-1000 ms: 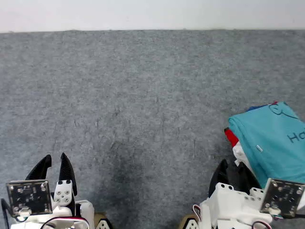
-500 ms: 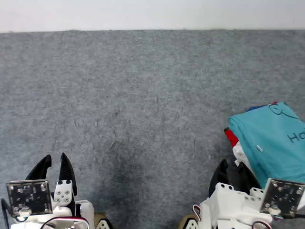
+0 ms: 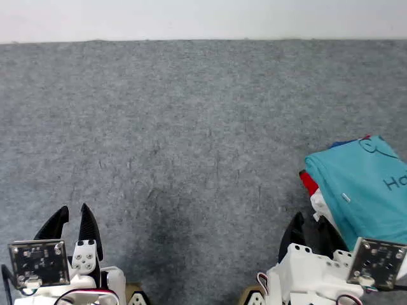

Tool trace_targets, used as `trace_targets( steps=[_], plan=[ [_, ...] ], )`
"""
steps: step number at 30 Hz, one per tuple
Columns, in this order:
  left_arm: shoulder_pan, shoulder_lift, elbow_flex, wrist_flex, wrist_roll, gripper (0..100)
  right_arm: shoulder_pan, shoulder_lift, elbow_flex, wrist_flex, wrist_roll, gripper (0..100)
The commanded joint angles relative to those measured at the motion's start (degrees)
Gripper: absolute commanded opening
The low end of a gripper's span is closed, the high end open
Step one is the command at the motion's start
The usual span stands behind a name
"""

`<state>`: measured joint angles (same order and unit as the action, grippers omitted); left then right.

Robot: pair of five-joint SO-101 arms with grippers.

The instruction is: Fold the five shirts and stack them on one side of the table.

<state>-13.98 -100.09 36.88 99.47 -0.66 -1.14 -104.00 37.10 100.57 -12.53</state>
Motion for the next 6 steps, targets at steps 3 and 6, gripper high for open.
trace_targets(
  steps=[3,6],
  plan=[
    [0.4,-0.1,0.1,0.1,0.4,10,0.3,0.0,0.3,2.2,-0.7,15.8],
    [0.4,-0.1,0.1,0.1,0.4,10,0.3,0.0,0.3,2.2,-0.7,15.8]
  ],
)
